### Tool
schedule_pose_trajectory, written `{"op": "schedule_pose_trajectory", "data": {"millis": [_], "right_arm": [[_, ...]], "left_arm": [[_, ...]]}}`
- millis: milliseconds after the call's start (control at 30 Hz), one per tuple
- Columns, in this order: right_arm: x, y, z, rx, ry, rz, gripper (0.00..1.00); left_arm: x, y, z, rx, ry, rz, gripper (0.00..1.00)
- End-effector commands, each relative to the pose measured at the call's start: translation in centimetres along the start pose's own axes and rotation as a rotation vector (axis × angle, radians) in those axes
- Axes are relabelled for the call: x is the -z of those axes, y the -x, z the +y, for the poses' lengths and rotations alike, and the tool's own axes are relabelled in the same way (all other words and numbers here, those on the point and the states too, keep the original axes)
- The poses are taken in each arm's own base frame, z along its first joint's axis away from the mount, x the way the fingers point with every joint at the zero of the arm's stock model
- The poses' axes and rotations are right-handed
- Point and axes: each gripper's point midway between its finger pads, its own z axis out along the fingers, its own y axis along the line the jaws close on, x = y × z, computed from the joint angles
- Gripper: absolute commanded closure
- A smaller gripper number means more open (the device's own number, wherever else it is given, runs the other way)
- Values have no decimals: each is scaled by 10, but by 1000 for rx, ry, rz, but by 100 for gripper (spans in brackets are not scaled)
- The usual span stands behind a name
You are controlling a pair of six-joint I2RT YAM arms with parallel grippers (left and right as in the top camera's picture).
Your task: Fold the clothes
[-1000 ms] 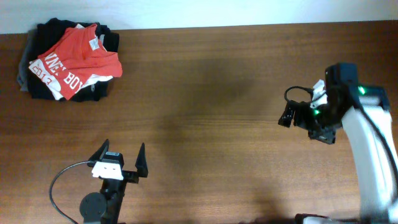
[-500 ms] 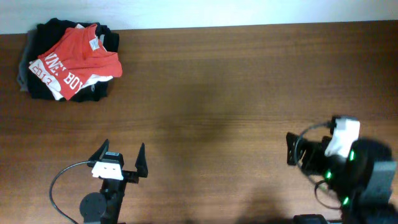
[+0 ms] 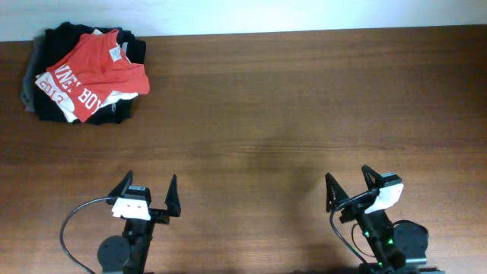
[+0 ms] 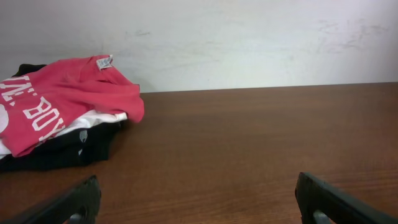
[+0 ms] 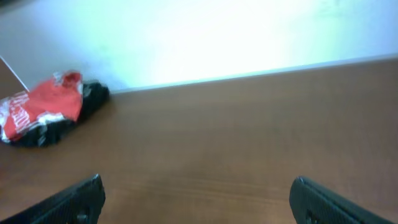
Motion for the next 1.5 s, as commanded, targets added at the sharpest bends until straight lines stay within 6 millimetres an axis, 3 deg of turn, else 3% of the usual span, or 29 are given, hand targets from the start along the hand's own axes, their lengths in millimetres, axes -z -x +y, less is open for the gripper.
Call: {"op": "schedule_pose_trajectory", "data": {"millis": [0,267,400,600,700,1467], "right_arm": [[-5,-4,0,26,23,-49,2],[-2,16,-41,33,-209,-183,2],[0,-3,-59,16,-304,-112,2],[-6,-9,-38,197,-184,-61,2],[-6,-9,-38,243,-183,-57,2],[-6,-9,-39,242,-191,-58,2]], "left_arm": [[0,-1,2,-11,7,2,1],[0,-1,2,-11,7,2,1],[0,-1,1,-11,6,2,1],[0,-1,2,-12,7,2,1],[0,-1,2,-12,7,2,1],[0,-1,1,-11,6,2,1]]}}
